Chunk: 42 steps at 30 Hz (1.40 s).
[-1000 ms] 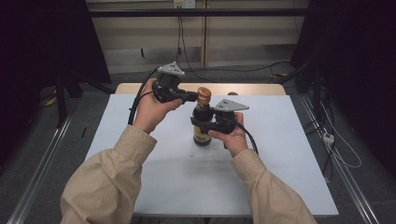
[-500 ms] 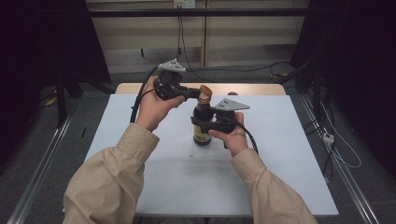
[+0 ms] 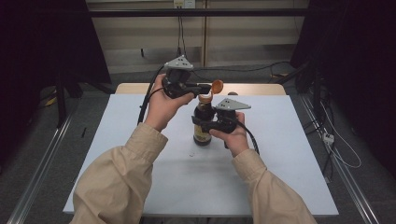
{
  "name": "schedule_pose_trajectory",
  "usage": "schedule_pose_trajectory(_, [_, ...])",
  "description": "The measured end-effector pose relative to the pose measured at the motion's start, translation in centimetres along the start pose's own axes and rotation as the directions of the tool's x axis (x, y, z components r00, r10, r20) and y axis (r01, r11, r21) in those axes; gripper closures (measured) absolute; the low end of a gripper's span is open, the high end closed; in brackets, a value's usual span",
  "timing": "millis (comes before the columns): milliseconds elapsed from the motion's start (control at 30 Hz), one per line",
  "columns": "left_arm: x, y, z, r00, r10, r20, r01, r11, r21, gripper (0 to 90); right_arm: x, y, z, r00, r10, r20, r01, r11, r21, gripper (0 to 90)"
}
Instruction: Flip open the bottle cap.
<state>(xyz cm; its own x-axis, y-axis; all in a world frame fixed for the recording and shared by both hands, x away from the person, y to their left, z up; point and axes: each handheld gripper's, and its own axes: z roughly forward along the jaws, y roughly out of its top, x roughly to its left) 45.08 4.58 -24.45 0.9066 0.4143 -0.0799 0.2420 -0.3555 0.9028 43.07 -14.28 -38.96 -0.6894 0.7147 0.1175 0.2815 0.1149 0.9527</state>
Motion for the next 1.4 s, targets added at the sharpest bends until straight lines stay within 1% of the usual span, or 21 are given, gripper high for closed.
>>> schedule_pose_trajectory(33, [0.1, -0.2, -0.3, 1.0000, -0.006, 0.005, 0.006, 0.9999, -0.016, 89.3, 0.0, 0.0, 0.0, 1.0000, -0.004, 0.000, 0.004, 1.0000, -0.002, 25.7])
schedule_pose_trajectory(100, [0.4, -1.0, -1.0, 0.9997, -0.020, 0.014, 0.021, 0.9989, -0.042, 74.1, 0.2, -0.1, 0.1, 0.9999, -0.011, -0.013, 0.011, 0.9999, -0.004, 25.2])
schedule_pose_trajectory(167, [0.6, -2.0, -1.7, 0.9999, -0.014, 0.004, 0.014, 0.9986, -0.050, 67.6, 0.4, -0.2, 0.3, 0.9998, -0.022, 0.001, 0.022, 0.9998, 0.003, 22.9])
schedule_pose_trajectory(233, [0.7, -3.1, -2.3, 0.9999, -0.016, -0.005, 0.016, 0.9985, -0.052, 59.4, 0.4, -0.6, 0.4, 0.9999, 0.004, 0.014, -0.004, 0.9992, 0.041, 15.3])
schedule_pose_trajectory(267, [0.8, -4.0, -2.7, 0.9996, -0.029, 0.001, 0.029, 0.9979, -0.059, 56.6, 0.3, -0.8, 0.4, 0.9997, 0.008, 0.021, -0.009, 0.9985, 0.054, 14.1])
schedule_pose_trajectory(300, [0.8, -4.5, -2.9, 0.9993, -0.037, 0.004, 0.037, 0.9974, -0.062, 53.2, 0.2, -1.3, 0.1, 0.9994, 0.015, 0.030, -0.016, 0.9983, 0.056, 12.7])
schedule_pose_trajectory(367, [1.0, -6.1, -3.4, 0.9986, -0.052, -0.007, 0.051, 0.9968, -0.061, 48.2, -0.1, -1.9, -0.4, 0.9983, 0.043, 0.040, -0.046, 0.9972, 0.058, 11.1])
schedule_pose_trajectory(433, [1.1, -7.6, -3.8, 0.9978, -0.065, 0.007, 0.066, 0.9949, -0.077, 45.2, -0.3, -2.4, -1.1, 0.9979, 0.043, 0.048, -0.046, 0.9971, 0.062, 8.6])
schedule_pose_trajectory(500, [1.0, -9.0, -4.3, 0.9976, -0.067, 0.017, 0.069, 0.9933, -0.093, 41.3, -0.4, -2.8, -2.0, 0.9975, 0.051, 0.048, -0.053, 0.9971, 0.055, 9.2])
schedule_pose_trajectory(567, [0.9, -10.3, -4.7, 0.9976, -0.068, 0.012, 0.069, 0.9922, -0.105, 36.6, -0.4, -3.1, -3.1, 0.9977, 0.050, 0.047, -0.052, 0.9973, 0.052, 8.8])
schedule_pose_trajectory(633, [0.8, -11.2, -5.1, 0.9979, -0.062, 0.016, 0.064, 0.9920, -0.109, 34.8, -0.4, -3.4, -4.0, 0.9973, 0.051, 0.054, -0.054, 0.9971, 0.055, 8.5])
schedule_pose_trajectory(700, [0.6, -12.3, -5.6, 0.9983, -0.058, 0.004, 0.058, 0.9932, -0.101, 31.7, -0.3, -3.8, -4.9, 0.9977, 0.041, 0.055, -0.045, 0.9971, 0.062, 8.7])
schedule_pose_trajectory(767, [0.6, -13.1, -5.9, 0.9975, -0.071, 0.005, 0.071, 0.9917, -0.107, 29.7, -0.3, -4.2, -5.7, 0.9975, 0.036, 0.061, -0.040, 0.9969, 0.068, 8.7])
schedule_pose_trajectory(833, [0.6, -13.9, -6.2, 0.9975, -0.071, 0.001, 0.071, 0.9914, -0.110, 28.6, -0.3, -4.5, -6.4, 0.9980, 0.032, 0.056, -0.035, 0.9975, 0.061, 8.9])
schedule_pose_trajectory(967, [0.8, -15.5, -6.4, 0.9957, -0.093, -0.007, 0.091, 0.9891, -0.115, 24.5, -0.1, -5.0, -7.8, 0.9974, 0.018, 0.070, -0.022, 0.9978, 0.062, 9.0])
schedule_pose_trajectory(1033, [0.8, -16.3, -6.5, 0.9951, -0.098, -0.012, 0.096, 0.9885, -0.117, 23.6, -0.1, -5.3, -8.5, 0.9978, 0.017, 0.064, -0.022, 0.9977, 0.065, 8.9])
schedule_pose_trajectory(1067, [0.8, -16.7, -6.6, 0.9951, -0.098, -0.015, 0.096, 0.9891, -0.112, 23.2, -0.1, -5.5, -8.8, 0.9978, 0.024, 0.062, -0.029, 0.9972, 0.069, 8.8])
schedule_pose_trajectory(1100, [0.8, -17.0, -6.7, 0.9950, -0.099, -0.016, 0.096, 0.9887, -0.115, 22.5, -0.1, -5.7, -9.0, 0.9978, 0.017, 0.065, -0.022, 0.9966, 0.080, 8.5])
schedule_pose_trajectory(1167, [0.9, -17.6, -6.9, 0.9943, -0.105, -0.022, 0.101, 0.9867, -0.127, 21.4, -0.1, -6.2, -9.5, 0.9977, 0.022, 0.063, -0.028, 0.9963, 0.081, 8.6])
schedule_pose_trajectory(1300, [1.0, -18.8, -7.5, 0.9931, -0.114, -0.029, 0.109, 0.9844, -0.138, 19.5, -0.1, -6.8, -10.3, 0.9968, 0.010, 0.079, -0.018, 0.9945, 0.104, 8.6])
schedule_pose_trajectory(1400, [1.2, -19.7, -7.9, 0.9916, -0.122, -0.043, 0.116, 0.9858, -0.121, 18.5, -0.2, -7.0, -10.8, 0.9964, 0.019, 0.083, -0.027, 0.9952, 0.094, 8.6])
